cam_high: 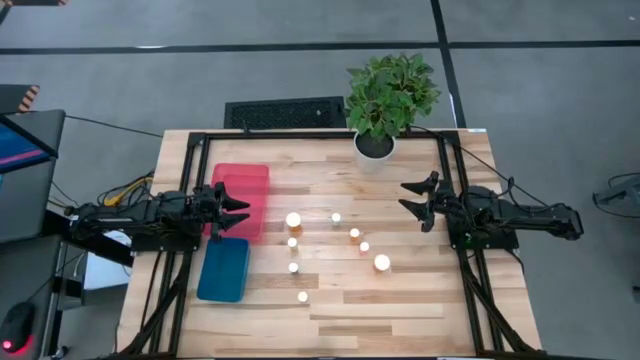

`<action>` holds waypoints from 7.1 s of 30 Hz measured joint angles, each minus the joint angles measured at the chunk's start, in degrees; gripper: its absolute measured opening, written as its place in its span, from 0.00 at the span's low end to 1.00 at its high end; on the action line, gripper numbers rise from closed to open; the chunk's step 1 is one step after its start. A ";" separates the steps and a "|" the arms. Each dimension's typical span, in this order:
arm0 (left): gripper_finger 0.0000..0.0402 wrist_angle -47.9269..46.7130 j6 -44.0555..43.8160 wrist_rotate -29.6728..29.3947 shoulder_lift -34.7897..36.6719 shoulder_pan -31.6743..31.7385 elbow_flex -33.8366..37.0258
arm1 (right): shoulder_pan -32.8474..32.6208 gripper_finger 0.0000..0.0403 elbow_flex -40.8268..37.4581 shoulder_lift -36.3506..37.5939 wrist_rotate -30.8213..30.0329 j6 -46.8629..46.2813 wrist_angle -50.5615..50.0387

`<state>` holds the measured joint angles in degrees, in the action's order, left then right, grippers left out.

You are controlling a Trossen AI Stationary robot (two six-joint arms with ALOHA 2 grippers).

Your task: Pick and place medicine bottles into bin by pill shape (circle, oval)

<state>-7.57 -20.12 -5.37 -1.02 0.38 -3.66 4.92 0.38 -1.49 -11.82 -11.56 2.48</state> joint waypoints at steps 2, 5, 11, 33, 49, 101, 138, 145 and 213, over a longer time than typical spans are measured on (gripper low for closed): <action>0.41 0.02 -0.04 0.02 -0.01 0.01 -0.01 | 0.01 0.69 0.00 -0.01 -0.01 -0.01 -0.02; 0.41 0.95 -0.08 -0.19 -0.02 0.00 0.10 | 0.00 0.69 0.00 0.00 -0.01 -0.01 0.00; 0.41 4.78 -7.07 -2.50 0.00 0.00 0.15 | 0.01 0.69 0.00 0.00 -0.01 -0.01 -0.01; 0.41 4.77 -32.48 -13.18 0.00 0.00 0.07 | 0.49 0.69 0.00 -0.01 -2.00 -32.38 2.16; 0.42 5.87 -33.61 -15.22 -0.02 0.02 0.02 | 0.71 0.69 0.00 -0.01 -3.22 -35.64 0.90; 0.70 -23.14 12.12 -3.60 -87.68 2.08 -58.79 | 0.86 0.69 1.57 -0.01 -3.28 -35.97 3.16; 0.84 -28.62 18.11 0.69 -91.93 3.26 -58.03 | 0.75 0.69 1.60 -0.01 -3.20 -35.99 0.85; 0.84 -28.48 19.67 0.60 -91.89 3.26 -58.03 | 0.75 0.69 1.60 0.01 -3.20 -36.01 0.23; 0.56 -43.99 11.04 -2.20 -90.63 10.04 -77.68 | 0.78 0.69 1.64 0.01 -3.20 -36.18 -2.20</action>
<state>-51.56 -9.08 -7.56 -91.65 10.42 -81.34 5.69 2.02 -1.48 -15.03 -47.75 0.28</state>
